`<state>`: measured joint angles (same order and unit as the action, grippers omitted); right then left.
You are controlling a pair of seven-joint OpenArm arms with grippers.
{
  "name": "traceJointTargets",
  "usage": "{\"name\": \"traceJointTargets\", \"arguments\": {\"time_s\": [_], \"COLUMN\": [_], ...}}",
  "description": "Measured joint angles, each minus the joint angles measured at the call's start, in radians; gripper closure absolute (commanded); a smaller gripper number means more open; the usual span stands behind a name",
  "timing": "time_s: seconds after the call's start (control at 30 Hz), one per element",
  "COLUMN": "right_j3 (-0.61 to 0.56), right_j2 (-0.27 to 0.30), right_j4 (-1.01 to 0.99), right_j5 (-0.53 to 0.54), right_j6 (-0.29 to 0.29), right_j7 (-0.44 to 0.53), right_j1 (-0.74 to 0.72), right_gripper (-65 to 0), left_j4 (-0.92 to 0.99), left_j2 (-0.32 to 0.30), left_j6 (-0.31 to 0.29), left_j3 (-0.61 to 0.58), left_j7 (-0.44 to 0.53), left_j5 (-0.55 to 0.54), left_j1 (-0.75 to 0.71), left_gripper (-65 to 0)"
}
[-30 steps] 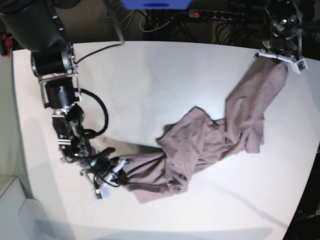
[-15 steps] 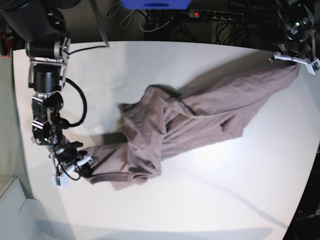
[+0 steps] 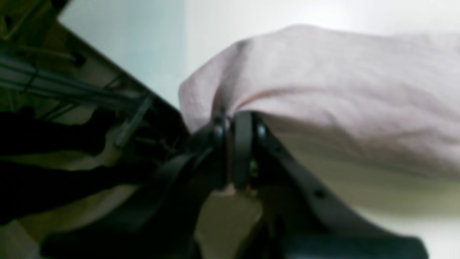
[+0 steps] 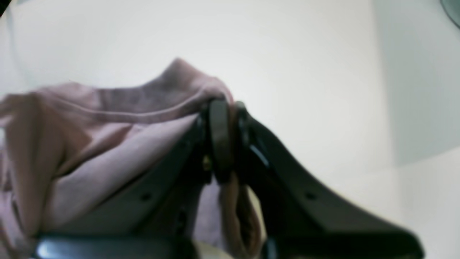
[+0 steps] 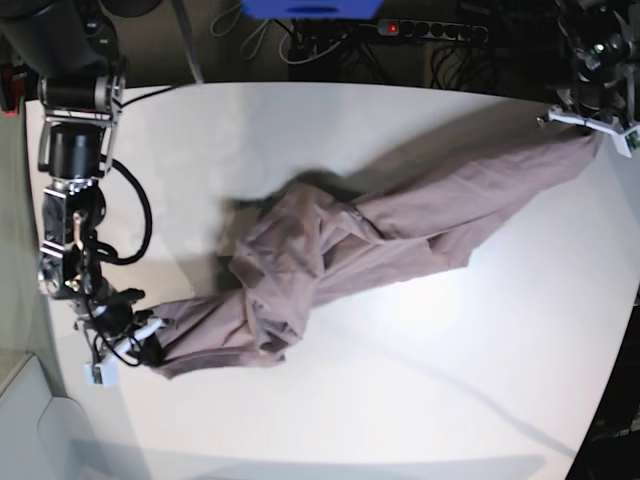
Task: Layout the t-shirt on the table in an organized manner, then fold the t-shirt properly
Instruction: 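Pull both grippers apart, stretching the shirt lengthwise across the table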
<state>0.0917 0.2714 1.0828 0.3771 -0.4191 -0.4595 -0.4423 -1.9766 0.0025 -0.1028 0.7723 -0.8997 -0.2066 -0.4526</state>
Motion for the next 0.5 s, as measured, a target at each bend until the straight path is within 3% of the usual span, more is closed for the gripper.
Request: {"name": "traceJointTargets", "arguments": {"time_s": [0.1,0.17,0.3,0.5], "right_j3": [0.000,0.001,0.007,0.003], "right_j2": [-0.003,-0.003,-0.020,-0.036], "right_j4": [0.081,0.110,0.112,0.021], "right_j5": [-0.002,-0.002,-0.008,-0.002], "right_j6": [0.000,0.000,0.000,0.000], "right_j7": [-0.036,-0.057,-0.081,-0.074], "right_j1": [0.011,0.004,-0.046,-0.154], "right_gripper": [0.0,0.0,0.0,0.0], "left_j4": [-0.019,-0.021,-0.020,0.000], "left_j2": [-0.023,-0.048,-0.129,-0.206], "left_j6": [-0.127,-0.170,-0.179,-0.179], "left_j3": [0.043,0.086,0.164,0.174], "left_j7": [-0.097,-0.177,-0.315,-0.357], "left_j5": [-0.092,-0.145,-0.206,-0.218], "left_j1": [0.049,0.104,0.224,0.372], "left_gripper": [-0.4,-0.4,-0.4,-0.4]}}
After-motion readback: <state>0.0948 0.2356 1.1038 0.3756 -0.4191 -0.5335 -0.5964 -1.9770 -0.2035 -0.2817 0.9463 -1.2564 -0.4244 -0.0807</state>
